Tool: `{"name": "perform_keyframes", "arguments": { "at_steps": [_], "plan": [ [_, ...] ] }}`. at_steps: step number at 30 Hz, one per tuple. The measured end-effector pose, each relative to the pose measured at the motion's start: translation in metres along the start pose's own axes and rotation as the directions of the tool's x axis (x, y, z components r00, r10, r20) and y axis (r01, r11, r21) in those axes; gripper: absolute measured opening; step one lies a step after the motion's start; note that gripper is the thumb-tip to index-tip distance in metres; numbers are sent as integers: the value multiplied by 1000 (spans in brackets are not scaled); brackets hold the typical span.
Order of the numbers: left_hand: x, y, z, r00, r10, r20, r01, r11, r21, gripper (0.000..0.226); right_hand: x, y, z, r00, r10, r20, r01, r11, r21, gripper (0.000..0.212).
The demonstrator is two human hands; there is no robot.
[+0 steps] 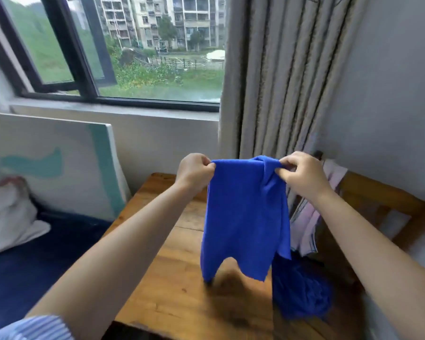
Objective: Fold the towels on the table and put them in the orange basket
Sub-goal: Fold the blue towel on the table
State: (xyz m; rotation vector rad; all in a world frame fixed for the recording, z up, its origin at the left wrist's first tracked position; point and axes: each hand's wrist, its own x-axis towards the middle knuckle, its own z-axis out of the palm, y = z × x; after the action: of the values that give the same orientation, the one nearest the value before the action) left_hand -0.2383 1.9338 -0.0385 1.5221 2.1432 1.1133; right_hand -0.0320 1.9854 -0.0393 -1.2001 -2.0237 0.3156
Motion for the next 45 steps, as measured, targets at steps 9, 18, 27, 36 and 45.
{"name": "perform_keyframes", "arguments": {
  "at_steps": [9,18,27,36,45],
  "plan": [
    [-3,-127,-62,986,-155,-60,166,925,343,20,4,-42,112,864,27,502,-23,1000,-16,10],
    [49,-266,-28,927,-369,65,263,765,588,21,44,-20,274,706,148,693,-52,986,-158,18],
    [95,-323,70,777,-435,456,238,872,427,24,52,48,375,760,438,480,-276,887,-371,33],
    [72,-392,86,798,-561,221,429,786,446,39,-44,82,407,571,641,513,-451,767,-456,32],
    [78,-416,96,760,-467,452,230,844,485,41,-59,59,442,588,709,390,-483,694,-533,24]
  ]
}}
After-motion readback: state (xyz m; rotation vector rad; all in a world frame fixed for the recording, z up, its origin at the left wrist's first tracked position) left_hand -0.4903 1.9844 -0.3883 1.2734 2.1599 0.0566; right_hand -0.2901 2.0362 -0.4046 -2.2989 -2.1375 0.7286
